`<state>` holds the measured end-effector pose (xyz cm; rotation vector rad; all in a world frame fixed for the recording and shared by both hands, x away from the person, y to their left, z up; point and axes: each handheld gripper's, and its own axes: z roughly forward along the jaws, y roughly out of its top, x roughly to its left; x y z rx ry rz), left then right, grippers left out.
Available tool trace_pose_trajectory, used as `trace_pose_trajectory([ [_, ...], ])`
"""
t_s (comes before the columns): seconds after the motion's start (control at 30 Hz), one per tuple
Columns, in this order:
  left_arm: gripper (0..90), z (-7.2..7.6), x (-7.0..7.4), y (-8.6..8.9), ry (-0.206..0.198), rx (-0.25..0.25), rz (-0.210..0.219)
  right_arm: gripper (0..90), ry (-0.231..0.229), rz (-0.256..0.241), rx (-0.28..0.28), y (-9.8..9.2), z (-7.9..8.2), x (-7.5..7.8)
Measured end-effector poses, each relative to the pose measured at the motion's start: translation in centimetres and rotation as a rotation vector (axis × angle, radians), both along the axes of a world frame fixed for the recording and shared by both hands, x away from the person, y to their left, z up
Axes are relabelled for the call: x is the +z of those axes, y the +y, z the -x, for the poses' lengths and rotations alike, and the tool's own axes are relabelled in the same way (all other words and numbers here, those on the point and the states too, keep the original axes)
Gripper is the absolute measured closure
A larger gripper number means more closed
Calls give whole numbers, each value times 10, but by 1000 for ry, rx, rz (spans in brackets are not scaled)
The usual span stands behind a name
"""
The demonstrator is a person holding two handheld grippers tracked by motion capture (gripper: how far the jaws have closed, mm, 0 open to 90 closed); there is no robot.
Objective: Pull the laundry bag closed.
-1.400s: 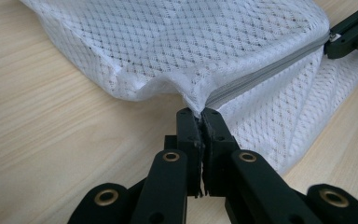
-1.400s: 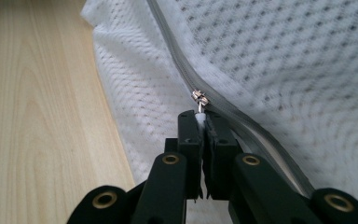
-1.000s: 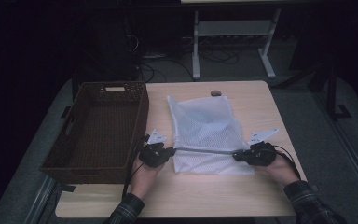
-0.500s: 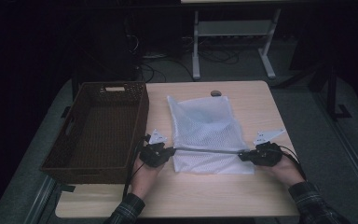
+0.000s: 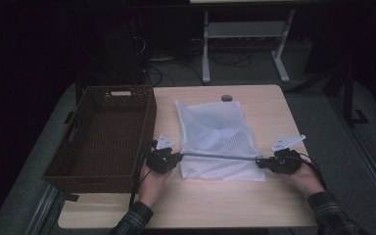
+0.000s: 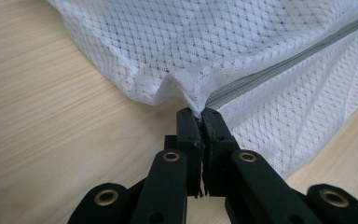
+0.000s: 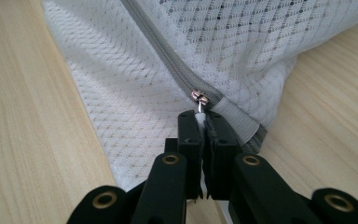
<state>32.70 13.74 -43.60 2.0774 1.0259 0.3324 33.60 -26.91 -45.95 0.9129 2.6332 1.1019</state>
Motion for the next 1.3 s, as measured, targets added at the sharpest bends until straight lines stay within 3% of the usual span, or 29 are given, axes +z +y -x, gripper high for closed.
trace_pose_trajectory([
  [0.33, 845, 0, -1, 2, 40, -29, 28, 850, -1, -26, 5, -1, 0, -1],
  [0.5, 613, 0, -2, 2, 44, -35, 22, 665, -10, -49, -6, -2, 0, 0],
  [0.67, 362, 3, 2, 0, 44, -90, 10, 462, -47, -56, -24, -1, 5, 5],
  [0.83, 204, 6, 5, 1, 47, -141, 14, 313, -58, -55, -34, 0, 10, 7],
  [1.1, 140, 18, 7, 1, 56, -198, 12, 232, -87, -59, -64, 1, 15, 13],
  [1.3, 117, 36, 5, 2, 50, -237, 0, 179, -74, -70, -91, -6, 24, 13],
])
